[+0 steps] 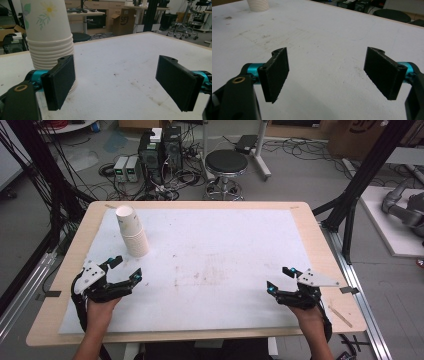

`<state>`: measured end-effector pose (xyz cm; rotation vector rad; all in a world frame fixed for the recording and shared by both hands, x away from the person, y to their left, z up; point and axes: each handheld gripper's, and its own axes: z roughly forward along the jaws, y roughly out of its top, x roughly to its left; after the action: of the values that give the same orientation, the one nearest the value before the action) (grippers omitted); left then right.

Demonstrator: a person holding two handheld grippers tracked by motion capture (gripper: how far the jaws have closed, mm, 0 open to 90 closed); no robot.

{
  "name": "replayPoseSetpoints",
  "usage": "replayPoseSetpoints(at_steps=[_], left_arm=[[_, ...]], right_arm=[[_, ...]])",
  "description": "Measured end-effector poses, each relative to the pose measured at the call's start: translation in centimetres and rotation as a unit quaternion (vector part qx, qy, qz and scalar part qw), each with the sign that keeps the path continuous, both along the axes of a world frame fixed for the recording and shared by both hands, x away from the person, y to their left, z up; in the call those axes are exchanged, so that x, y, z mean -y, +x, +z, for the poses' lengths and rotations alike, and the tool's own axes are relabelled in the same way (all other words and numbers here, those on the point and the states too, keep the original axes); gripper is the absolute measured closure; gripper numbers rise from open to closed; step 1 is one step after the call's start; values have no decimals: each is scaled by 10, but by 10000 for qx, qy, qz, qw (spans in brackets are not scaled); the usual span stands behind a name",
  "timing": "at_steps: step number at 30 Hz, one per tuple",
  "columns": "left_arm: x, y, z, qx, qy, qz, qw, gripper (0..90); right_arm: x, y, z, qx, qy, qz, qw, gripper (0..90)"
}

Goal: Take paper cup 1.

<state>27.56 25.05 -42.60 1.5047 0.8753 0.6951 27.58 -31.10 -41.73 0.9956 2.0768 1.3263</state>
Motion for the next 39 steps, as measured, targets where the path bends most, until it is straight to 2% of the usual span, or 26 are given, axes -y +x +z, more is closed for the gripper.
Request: replayPoseSetpoints(at_steps=[7,10,15,18,24,39], left_arm=[[-1,2,-1,-48,0,86,10000,160],[-4,3,1,-46,-66,152,9999,160],[-4,8,0,-91,-71,132,9998,161],[-4,8,2,-67,5,68,10000,160],[-2,8,5,-21,84,-10,10000,160],[-6,10,6,-75,97,41,9999,160]], right_arm=[[4,2,-2,-27,102,-18,9999,207],[6,1,-3,-64,145,-83,9998,207],[9,-4,1,-25,90,-204,9997,207],[9,-5,4,61,233,-284,9993,207],[4,-5,2,4,148,-241,9996,207],[-4,1,-2,-54,28,-78,10000,207]])
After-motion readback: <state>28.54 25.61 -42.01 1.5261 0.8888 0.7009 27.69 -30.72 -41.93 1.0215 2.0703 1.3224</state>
